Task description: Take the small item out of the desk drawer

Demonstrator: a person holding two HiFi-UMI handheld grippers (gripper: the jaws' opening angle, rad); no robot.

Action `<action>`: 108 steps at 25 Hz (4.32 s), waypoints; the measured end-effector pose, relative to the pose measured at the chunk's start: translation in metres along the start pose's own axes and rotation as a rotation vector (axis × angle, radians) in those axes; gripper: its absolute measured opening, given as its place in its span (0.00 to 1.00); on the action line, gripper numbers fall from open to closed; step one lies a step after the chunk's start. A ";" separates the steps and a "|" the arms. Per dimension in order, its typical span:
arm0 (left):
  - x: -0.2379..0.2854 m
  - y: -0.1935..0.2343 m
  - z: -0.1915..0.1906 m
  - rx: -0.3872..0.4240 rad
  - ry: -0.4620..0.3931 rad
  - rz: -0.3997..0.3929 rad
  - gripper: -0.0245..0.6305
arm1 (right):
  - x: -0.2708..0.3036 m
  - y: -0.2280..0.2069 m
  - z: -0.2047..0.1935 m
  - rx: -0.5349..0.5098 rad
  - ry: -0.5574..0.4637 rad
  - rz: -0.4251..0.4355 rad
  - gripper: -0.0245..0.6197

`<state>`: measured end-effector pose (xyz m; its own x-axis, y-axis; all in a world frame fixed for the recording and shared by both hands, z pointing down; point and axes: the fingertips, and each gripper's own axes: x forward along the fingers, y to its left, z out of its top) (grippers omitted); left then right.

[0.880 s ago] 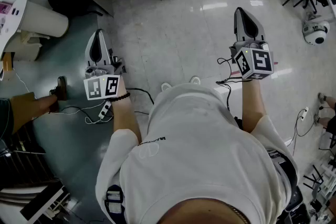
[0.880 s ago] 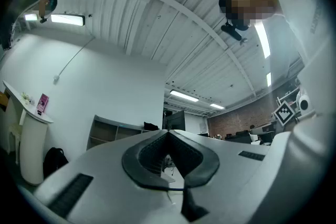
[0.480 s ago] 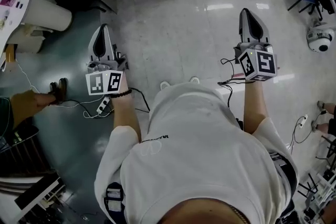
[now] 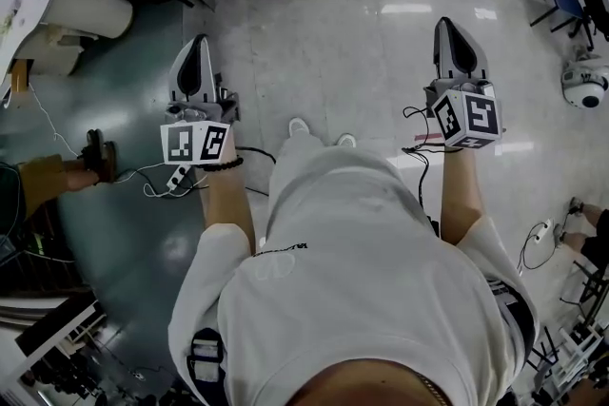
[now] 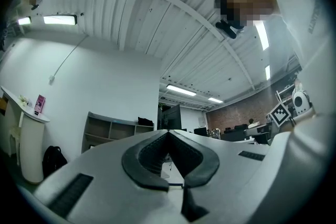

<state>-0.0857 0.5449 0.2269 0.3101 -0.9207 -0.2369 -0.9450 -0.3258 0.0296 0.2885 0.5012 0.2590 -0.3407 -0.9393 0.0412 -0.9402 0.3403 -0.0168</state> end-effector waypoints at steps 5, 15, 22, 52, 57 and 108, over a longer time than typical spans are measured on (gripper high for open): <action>0.006 -0.001 -0.006 0.006 0.017 -0.017 0.04 | 0.007 0.002 -0.011 0.027 0.010 0.009 0.04; 0.045 0.028 -0.031 -0.030 0.026 -0.053 0.04 | 0.050 0.008 -0.016 0.006 0.020 -0.028 0.04; 0.102 0.080 -0.063 -0.060 0.041 -0.091 0.04 | 0.126 0.022 -0.034 0.012 0.072 -0.039 0.04; 0.315 0.203 -0.179 -0.215 0.163 -0.269 0.04 | 0.404 0.034 -0.066 0.051 0.183 -0.089 0.04; 0.359 0.209 -0.217 -0.212 0.227 -0.217 0.04 | 0.463 0.018 -0.096 0.090 0.243 -0.022 0.04; 0.527 0.226 -0.613 -0.319 0.668 -0.253 0.04 | 0.699 0.001 -0.554 0.444 1.042 0.168 0.60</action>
<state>-0.0716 -0.1459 0.7040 0.6047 -0.7114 0.3582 -0.7930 -0.4954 0.3546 0.0483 -0.1306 0.8414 -0.4925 -0.3193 0.8096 -0.8696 0.2180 -0.4430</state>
